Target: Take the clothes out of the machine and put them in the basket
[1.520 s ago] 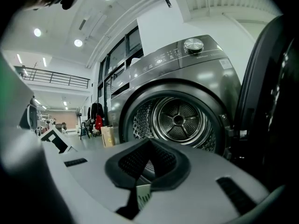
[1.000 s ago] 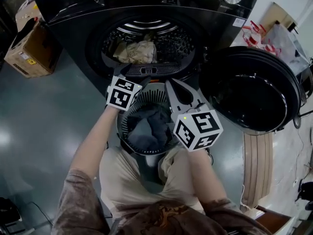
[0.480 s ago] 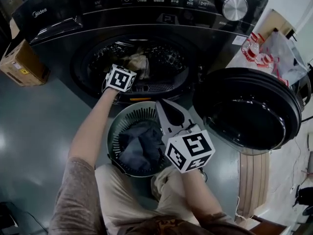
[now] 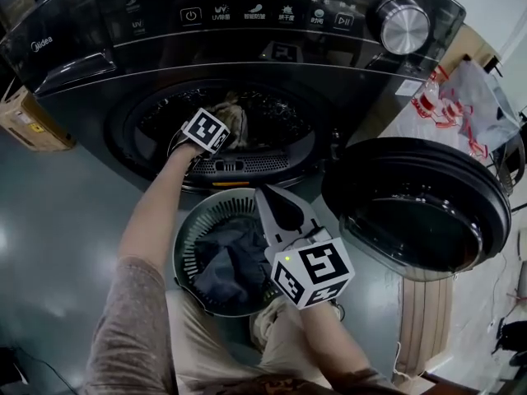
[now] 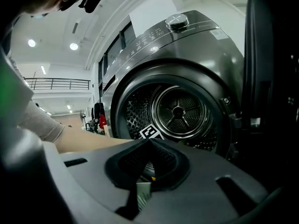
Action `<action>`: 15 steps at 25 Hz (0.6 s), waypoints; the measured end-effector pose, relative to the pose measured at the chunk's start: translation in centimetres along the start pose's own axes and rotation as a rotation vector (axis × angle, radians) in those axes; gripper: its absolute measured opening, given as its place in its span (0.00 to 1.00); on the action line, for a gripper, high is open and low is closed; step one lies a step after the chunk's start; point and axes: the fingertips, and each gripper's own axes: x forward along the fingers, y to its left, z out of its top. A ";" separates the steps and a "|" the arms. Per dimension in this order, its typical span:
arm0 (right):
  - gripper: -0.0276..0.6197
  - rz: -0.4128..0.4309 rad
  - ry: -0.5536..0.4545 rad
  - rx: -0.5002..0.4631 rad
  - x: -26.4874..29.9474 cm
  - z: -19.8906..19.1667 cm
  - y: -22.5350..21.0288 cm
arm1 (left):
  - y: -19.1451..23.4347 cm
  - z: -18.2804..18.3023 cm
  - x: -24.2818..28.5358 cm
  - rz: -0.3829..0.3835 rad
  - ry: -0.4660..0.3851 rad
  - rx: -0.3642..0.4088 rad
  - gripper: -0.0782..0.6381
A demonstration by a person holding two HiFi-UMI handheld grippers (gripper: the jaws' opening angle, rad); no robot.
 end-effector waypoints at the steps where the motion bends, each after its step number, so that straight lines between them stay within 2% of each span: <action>1: 0.04 -0.002 0.002 0.000 0.0 0.0 -0.1 | -0.2 -0.2 0.2 -0.020 0.020 0.002 0.60; 4: 0.04 -0.005 0.004 0.002 0.1 -0.1 -0.3 | -0.4 -0.7 0.6 -0.042 0.060 -0.005 0.49; 6: 0.04 -0.002 0.003 -0.005 0.1 -0.1 -0.3 | -0.2 -0.8 0.6 -0.036 0.069 -0.018 0.46; 7: 0.04 -0.001 0.002 -0.006 0.1 0.0 -0.3 | -0.1 -0.9 0.6 -0.024 0.070 -0.025 0.41; 9: 0.04 -0.002 -0.001 -0.004 0.1 0.1 -0.3 | 0.5 -0.9 0.4 0.012 0.066 -0.034 0.20; 10: 0.04 -0.003 -0.002 -0.002 0.1 0.1 -0.2 | 0.6 -0.9 0.2 0.025 0.060 -0.032 0.15; 11: 0.04 -0.003 -0.003 -0.003 0.0 0.2 -0.2 | 0.7 -0.8 0.1 0.034 0.052 -0.024 0.12; 15: 0.04 -0.003 -0.006 -0.003 0.0 0.2 0.1 | 0.6 -0.2 -0.4 0.071 -0.010 0.025 0.12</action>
